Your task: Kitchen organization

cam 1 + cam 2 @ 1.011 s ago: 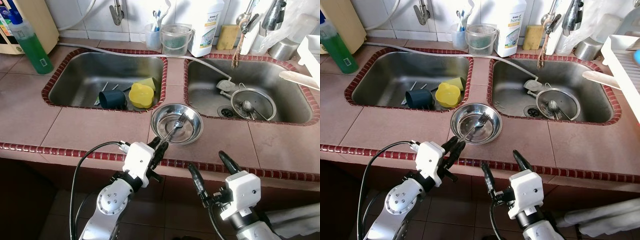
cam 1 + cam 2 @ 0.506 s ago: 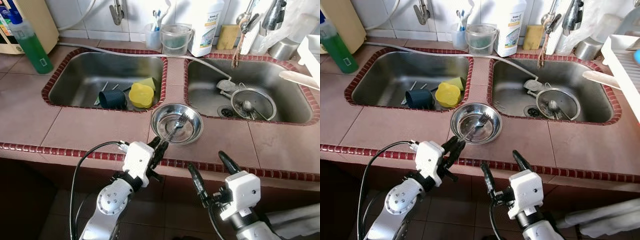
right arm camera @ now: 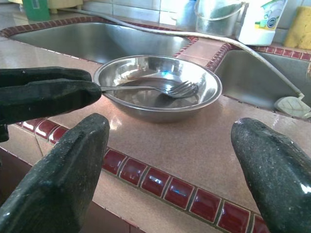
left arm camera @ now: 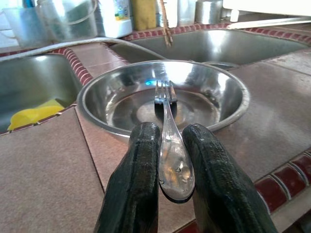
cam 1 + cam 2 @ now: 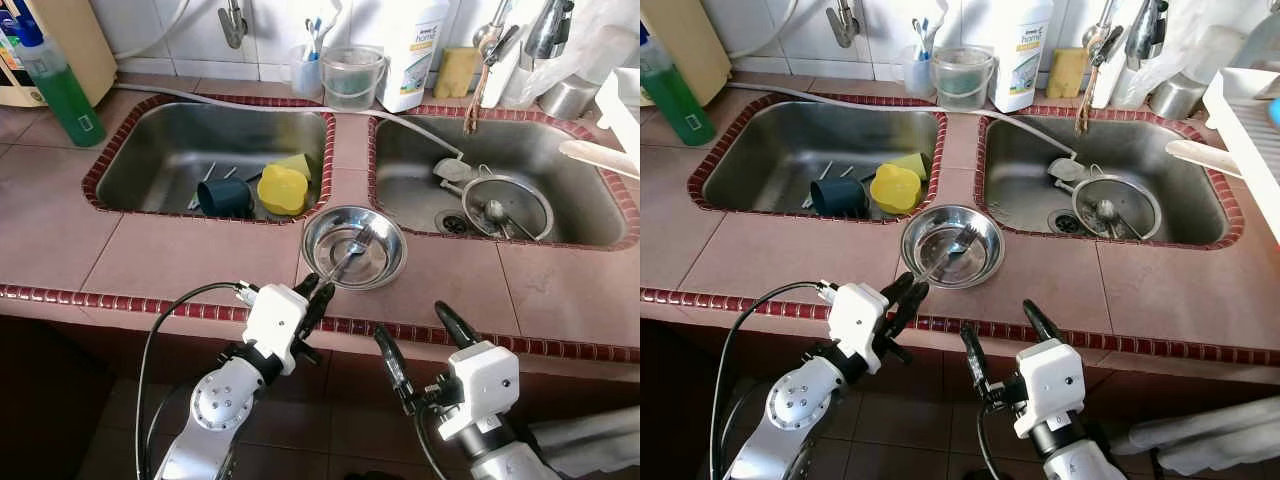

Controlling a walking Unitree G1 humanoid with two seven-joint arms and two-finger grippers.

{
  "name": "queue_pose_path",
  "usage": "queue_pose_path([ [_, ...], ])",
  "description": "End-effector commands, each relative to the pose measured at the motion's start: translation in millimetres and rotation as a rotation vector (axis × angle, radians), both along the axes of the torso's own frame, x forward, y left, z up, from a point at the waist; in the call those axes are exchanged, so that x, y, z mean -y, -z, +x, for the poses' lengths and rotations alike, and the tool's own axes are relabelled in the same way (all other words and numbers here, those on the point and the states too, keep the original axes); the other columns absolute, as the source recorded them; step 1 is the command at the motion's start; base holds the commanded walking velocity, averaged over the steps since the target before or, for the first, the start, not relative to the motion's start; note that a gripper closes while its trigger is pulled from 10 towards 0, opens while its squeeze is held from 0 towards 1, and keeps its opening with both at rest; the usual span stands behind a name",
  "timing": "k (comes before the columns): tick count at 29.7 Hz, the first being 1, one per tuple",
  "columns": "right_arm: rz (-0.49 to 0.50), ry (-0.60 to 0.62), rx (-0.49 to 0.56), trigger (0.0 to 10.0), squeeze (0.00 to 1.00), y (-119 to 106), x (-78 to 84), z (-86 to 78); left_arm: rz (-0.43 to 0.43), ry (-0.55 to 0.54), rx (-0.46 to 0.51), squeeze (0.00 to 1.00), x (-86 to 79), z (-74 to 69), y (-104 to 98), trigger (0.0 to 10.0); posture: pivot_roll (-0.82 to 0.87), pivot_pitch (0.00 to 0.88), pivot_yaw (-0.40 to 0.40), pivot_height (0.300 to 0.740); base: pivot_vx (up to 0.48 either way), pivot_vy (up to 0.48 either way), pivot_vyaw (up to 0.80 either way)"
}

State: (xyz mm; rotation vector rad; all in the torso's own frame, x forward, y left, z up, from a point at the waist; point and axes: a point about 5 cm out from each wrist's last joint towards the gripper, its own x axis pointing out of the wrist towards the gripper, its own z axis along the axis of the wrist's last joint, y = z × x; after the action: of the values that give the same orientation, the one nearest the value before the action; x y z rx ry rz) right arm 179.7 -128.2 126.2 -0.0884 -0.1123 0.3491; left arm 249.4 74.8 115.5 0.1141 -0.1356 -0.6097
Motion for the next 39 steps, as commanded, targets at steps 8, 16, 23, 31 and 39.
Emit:
queue_pose_path([
  [8, 0.0, 0.008, -0.004, 10.0, 0.0, -0.8, 1.6, -2.2, -0.008, 0.0, -0.006, 0.0, 0.1, 0.3, -0.9, 0.0, -0.25, 0.176, 0.001, 0.74, 0.0, 0.0, 0.0],
  [16, -0.002, 0.007, -0.002, 10.0, 0.0, -1.2, 1.8, -2.0, -0.022, -0.001, -0.019, 0.0, 0.9, -1.7, 1.1, 0.0, -0.25, 0.176, -0.001, 0.74, 0.0, 0.0, 0.0],
  [23, -0.007, 0.003, 0.0, 10.0, 0.0, -1.3, 3.3, -0.5, -0.089, -0.01, 0.005, 0.0, -3.2, 1.5, -12.5, 0.0, -0.25, 0.169, -0.003, 0.74, 0.0, 0.0, 0.0],
  [31, -0.004, -0.014, 0.018, 10.0, 0.0, -3.1, -0.2, 7.3, -0.083, -0.029, 0.076, 0.0, -15.8, 10.8, -35.7, 0.0, -0.23, 0.153, -0.011, 0.74, 0.0, 0.0, 0.0],
  [39, 0.004, -0.013, 0.047, 10.0, 0.0, -5.5, -2.2, 17.9, -0.097, -0.048, 0.1, 0.0, -22.2, 18.9, -49.3, 0.0, -0.21, 0.116, -0.013, 0.74, 0.0, 0.0, 0.0],
])
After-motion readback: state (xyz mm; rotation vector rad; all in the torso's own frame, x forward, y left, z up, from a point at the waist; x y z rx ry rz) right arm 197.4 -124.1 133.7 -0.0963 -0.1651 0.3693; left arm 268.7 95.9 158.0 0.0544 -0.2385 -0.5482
